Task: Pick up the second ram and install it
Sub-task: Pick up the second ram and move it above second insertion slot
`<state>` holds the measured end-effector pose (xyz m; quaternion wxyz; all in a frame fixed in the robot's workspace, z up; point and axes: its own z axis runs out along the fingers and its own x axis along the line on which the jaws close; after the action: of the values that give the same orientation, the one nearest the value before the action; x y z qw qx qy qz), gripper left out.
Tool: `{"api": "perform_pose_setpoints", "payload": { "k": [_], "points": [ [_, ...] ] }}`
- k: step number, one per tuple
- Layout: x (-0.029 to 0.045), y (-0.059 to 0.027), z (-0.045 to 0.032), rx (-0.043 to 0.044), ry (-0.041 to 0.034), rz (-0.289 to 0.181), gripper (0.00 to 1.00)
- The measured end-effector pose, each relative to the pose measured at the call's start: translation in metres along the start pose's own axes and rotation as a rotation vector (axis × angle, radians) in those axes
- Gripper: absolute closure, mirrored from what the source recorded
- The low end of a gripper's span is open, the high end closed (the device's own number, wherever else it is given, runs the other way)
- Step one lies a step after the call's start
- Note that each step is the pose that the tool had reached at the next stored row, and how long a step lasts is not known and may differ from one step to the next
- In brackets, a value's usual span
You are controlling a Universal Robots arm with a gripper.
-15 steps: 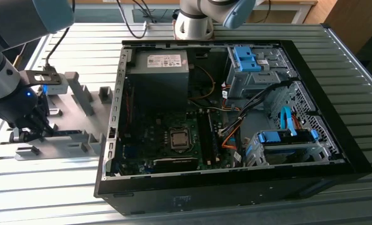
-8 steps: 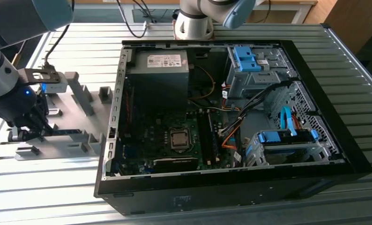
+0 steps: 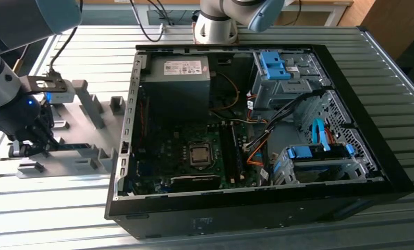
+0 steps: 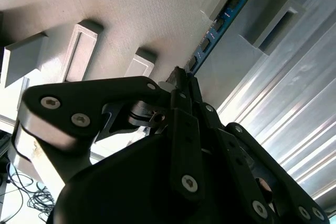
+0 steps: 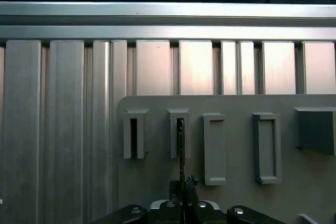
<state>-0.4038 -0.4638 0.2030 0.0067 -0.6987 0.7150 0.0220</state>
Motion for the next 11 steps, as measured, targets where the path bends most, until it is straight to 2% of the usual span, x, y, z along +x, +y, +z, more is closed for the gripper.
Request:
{"api": "perform_pose_setpoints", "payload": {
  "k": [11],
  "points": [
    [-0.0001, 0.0000, -0.0027, 0.0000, 0.0000, 0.000, 0.86]
  ]
}}
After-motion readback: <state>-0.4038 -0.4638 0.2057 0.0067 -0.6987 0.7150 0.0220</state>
